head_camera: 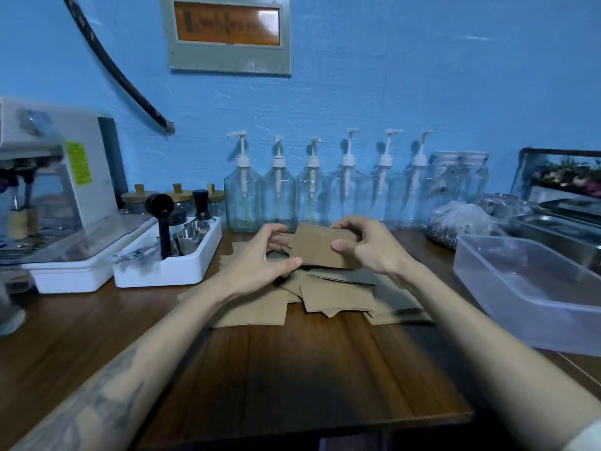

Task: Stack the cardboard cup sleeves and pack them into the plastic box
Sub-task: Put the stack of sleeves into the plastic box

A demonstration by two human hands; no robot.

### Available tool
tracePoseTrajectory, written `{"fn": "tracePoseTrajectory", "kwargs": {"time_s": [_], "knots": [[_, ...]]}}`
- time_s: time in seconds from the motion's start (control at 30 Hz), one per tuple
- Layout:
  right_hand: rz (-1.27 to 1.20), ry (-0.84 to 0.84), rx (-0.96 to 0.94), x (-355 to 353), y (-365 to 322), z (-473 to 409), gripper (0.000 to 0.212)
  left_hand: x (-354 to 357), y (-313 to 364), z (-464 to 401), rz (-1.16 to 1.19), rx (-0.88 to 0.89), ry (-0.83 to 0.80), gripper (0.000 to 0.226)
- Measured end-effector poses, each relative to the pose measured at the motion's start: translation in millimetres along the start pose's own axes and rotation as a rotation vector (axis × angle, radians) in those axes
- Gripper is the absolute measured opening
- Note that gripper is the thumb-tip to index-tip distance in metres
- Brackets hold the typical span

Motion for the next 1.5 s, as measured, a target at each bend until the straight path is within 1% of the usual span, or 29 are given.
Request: {"fn": "tracePoseTrajectory", "kwargs": {"time_s": [0.1, 0.17, 0.3, 0.33, 0.4, 0.53, 0.67, 0.8, 0.9, 0.97, 1.03, 1.1, 1.17, 1.43, 1.5], "knots": [[0.000, 0.041, 0.017, -30, 0, 11, 0.017, 16, 19, -9, -0.025, 0.029, -0.047, 0.074], [0.059, 0.051, 0.025, -53, 2, 18, 0.016, 31, 35, -16, -0.022, 0.045, -0.086, 0.075], [0.138, 0.106, 0.066, -103, 12, 35, 0.020, 71, 66, -30, -0.003, 0.094, -0.168, 0.064], [0.153, 0.128, 0.077, -116, 17, 42, 0.019, 82, 73, -33, 0.002, 0.104, -0.186, 0.064], [0.214, 0.162, 0.105, -144, 25, 56, 0.018, 105, 88, -40, -0.006, 0.137, -0.205, 0.064], [0.268, 0.236, 0.169, -200, 44, 87, 0.020, 152, 124, -53, 0.008, 0.203, -0.216, 0.054], [0.316, 0.306, 0.210, -245, 62, 115, 0.020, 200, 157, -61, 0.074, 0.215, -0.256, 0.049], [0.328, 0.333, 0.272, -271, 81, 133, 0.019, 240, 183, -63, 0.060, 0.204, -0.300, 0.050], [0.326, 0.342, 0.303, -279, 92, 141, 0.020, 257, 186, -63, 0.085, 0.164, -0.296, 0.048], [0.318, 0.330, 0.314, -280, 98, 143, 0.020, 264, 183, -63, 0.096, 0.129, -0.346, 0.046], [0.295, 0.306, 0.323, -276, 102, 143, 0.020, 264, 182, -64, 0.088, 0.118, -0.364, 0.034], [0.291, 0.275, 0.327, -270, 104, 138, 0.022, 255, 181, -66, 0.082, 0.116, -0.311, 0.017], [0.292, 0.256, 0.325, -263, 105, 131, 0.022, 246, 178, -66, 0.074, 0.117, -0.267, 0.008], [0.251, 0.157, 0.294, -225, 105, 101, 0.013, 204, 154, -57, 0.027, 0.132, -0.160, 0.005], [0.240, 0.139, 0.299, -218, 106, 98, 0.010, 200, 151, -54, 0.038, 0.133, -0.155, 0.010]]}}
Point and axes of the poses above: each hand's wrist, its own z-axis away from the middle knuckle, its own x-axis out of the palm, y = z × x, the point moved 8 cm from there along -z, towards the middle knuckle, and after that the axes turned 1 degree about -x, right-handed, at the moved point
